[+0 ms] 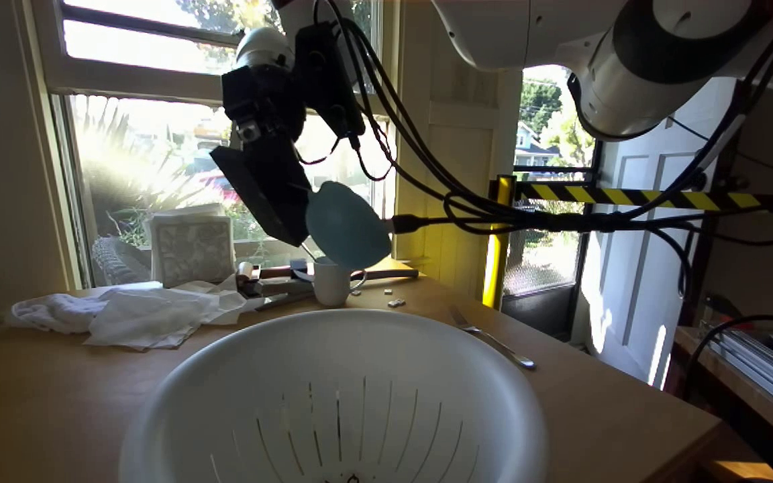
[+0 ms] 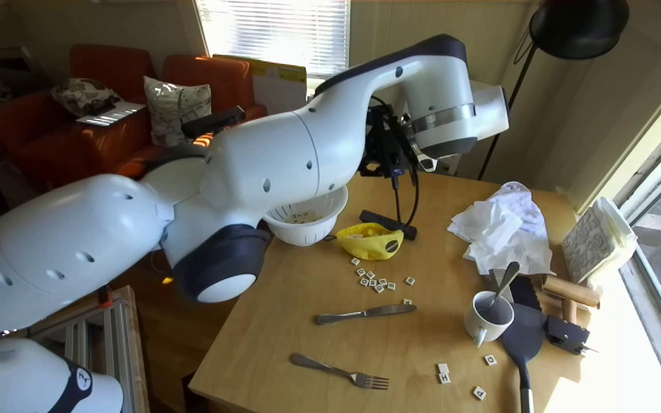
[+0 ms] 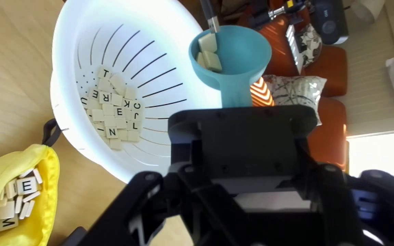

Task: Pick up the blue spoon and drop the letter blocks on it into the colander

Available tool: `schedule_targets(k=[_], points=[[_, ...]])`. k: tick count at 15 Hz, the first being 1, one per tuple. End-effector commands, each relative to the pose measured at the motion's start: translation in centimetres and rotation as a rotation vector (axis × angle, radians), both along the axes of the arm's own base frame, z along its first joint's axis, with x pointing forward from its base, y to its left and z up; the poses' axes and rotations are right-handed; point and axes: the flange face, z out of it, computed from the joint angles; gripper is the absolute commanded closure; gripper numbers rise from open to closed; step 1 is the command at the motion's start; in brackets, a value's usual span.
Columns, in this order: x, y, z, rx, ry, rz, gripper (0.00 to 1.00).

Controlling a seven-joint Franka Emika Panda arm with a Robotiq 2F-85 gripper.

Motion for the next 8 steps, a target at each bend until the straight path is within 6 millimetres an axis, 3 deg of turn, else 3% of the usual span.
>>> schedule_targets(k=[1,8], points=[[0.0,-1.4,-0.6,0.118,0.04,-0.034,0.65],[-1.4,-0.5,-3.4,0.261,0.129,0.058,0.65]])
